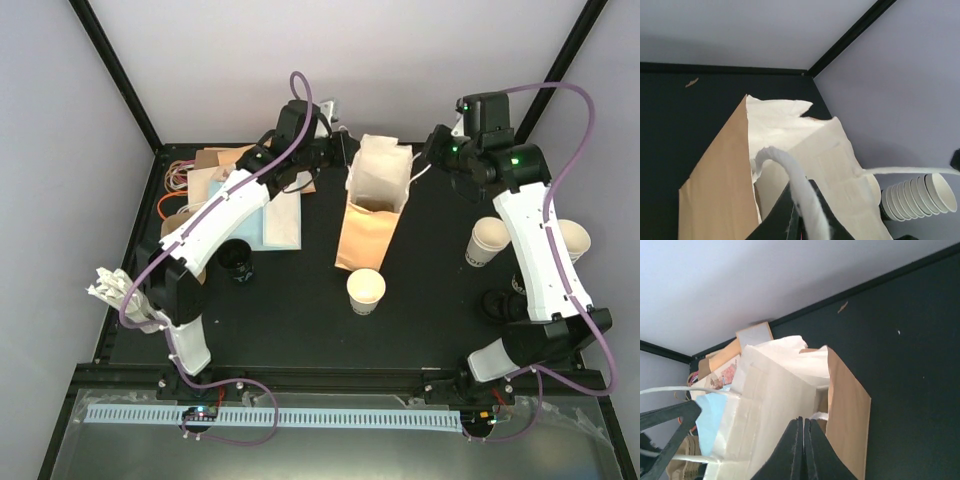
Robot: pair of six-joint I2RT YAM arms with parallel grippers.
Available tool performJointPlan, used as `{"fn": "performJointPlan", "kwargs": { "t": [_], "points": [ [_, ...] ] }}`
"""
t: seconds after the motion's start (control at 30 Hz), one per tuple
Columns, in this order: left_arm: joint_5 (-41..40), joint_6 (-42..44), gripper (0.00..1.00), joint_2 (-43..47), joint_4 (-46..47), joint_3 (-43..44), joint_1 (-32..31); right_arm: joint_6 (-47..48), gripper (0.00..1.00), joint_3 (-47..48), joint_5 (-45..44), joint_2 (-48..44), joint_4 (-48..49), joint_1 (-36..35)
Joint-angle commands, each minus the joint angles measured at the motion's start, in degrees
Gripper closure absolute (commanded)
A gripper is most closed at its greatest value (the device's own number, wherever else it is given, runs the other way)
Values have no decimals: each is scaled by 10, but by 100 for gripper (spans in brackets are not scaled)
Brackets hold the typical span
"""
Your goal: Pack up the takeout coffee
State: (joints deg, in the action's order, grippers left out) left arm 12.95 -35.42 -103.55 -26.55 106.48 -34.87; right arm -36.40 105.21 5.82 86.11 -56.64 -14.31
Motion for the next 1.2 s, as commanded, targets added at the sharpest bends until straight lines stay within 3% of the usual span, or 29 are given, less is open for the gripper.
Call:
{"fn": "performJointPlan", "kwargs": {
  "t": [0.0, 0.23, 0.37, 0.43, 0.5, 0.53, 0.6, 0.63, 0.73, 0.87, 1.03, 1.17],
  "points": [
    [8, 15, 98, -28, -1, 54, 4, 19, 99, 35, -24, 9, -23, 4],
    [16, 14, 98, -42, 4, 53, 3, 25, 96, 33, -27, 19, -27, 5],
    [15, 22, 88, -45, 3, 52, 3, 33, 92, 29, -20, 18, -20, 5],
    [16, 29, 67, -43, 1, 52, 3, 46, 79, 31, -21, 19, -22, 5],
    [10, 36, 50, -37, -8, 52, 3, 56, 51, 30, -32, 15, -25, 5],
    [4, 40, 42, -33, -15, 51, 3, 61, 43, 26, -40, 11, -25, 5],
    [-6, 49, 32, -23, -32, 51, 3, 71, 41, 15, -61, 1, -22, 5],
    [-9, 52, 27, -18, -41, 50, 2, 75, 40, 12, -71, -2, -23, 5],
    [-5, 60, 19, -2, -66, 40, 3, 85, 26, 12, -89, -6, -35, 5],
    [6, 65, 12, 29, -77, 7, 3, 100, 1, 9, -94, -12, -48, 6],
    [24, 73, 2, 74, -67, -33, 3, 121, 0, 19, -100, -16, -59, 5],
    [28, 92, 1, 105, -72, -51, 2, 144, 0, 29, -93, -32, -68, 5]
  ]
}}
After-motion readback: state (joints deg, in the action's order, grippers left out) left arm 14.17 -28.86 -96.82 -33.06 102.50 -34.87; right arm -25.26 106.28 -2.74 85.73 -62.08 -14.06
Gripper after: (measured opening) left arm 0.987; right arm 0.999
